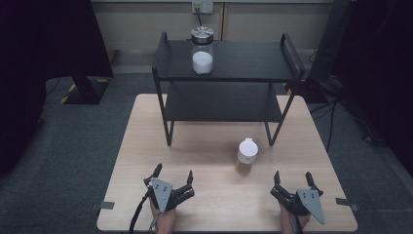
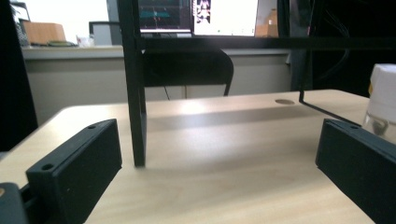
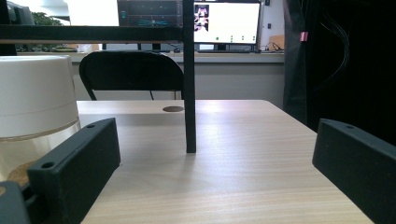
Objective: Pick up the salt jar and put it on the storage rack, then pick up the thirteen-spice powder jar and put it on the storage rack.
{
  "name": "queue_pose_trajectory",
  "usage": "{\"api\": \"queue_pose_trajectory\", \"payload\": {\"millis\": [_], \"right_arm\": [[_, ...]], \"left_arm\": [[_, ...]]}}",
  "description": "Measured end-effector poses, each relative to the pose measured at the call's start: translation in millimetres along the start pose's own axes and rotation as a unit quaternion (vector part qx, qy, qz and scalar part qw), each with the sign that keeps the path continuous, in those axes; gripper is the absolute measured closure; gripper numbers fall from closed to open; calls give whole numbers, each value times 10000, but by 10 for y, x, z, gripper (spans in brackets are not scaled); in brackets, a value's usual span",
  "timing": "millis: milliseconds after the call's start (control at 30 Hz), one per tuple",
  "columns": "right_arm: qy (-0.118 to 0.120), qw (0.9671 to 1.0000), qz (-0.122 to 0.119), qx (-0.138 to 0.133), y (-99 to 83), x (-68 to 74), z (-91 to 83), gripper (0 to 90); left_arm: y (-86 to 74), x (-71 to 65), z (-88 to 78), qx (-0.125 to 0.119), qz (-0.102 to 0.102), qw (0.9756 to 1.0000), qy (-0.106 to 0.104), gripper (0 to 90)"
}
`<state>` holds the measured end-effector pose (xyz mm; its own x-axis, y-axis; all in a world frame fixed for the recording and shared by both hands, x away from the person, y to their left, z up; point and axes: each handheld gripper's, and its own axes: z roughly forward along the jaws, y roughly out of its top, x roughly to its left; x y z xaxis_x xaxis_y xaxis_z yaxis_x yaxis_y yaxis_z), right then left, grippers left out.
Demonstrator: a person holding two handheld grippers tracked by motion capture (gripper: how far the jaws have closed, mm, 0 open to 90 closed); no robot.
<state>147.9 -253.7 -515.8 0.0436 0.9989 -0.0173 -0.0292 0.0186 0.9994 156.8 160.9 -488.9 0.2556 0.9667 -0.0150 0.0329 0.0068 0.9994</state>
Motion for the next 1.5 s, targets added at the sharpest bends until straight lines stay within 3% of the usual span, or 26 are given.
{"api": "queue_pose_trajectory", "payload": {"millis": [100, 233, 400, 533, 700, 767, 867, 1500], "right_arm": [[-1, 10000, 0, -1, -1, 0, -1, 0], [-4, 10000, 2, 0, 0, 1, -1, 0], [-5, 10000, 5, 1, 0, 1, 0, 0], [-12, 10000, 10, -1, -1, 2, -1, 0], [2, 10000, 15, -1, -1, -3, -2, 0], [1, 10000, 11, 4, 0, -3, -2, 0], [-3, 10000, 14, 5, 1, -1, -1, 0], [-33, 10000, 14, -3, -2, 9, -3, 0]], "left_arm": [[-67, 21, -25, -12, -80, 9999, -66, 0], [-141, -5, -14, 62, 122, 9999, -36, 0], [-211, 7, -12, -66, 238, 9996, -105, 0], [-190, 24, 18, 1, 39, 10000, -72, 0], [-257, -22, 6, -185, 110, 9998, 18, 0], [-288, -46, -6, -273, 20, 9995, 126, 0], [-281, -70, 3, -248, 50, 9995, 189, 0], [-284, -41, 2, -259, 52, 9996, 105, 0]]}}
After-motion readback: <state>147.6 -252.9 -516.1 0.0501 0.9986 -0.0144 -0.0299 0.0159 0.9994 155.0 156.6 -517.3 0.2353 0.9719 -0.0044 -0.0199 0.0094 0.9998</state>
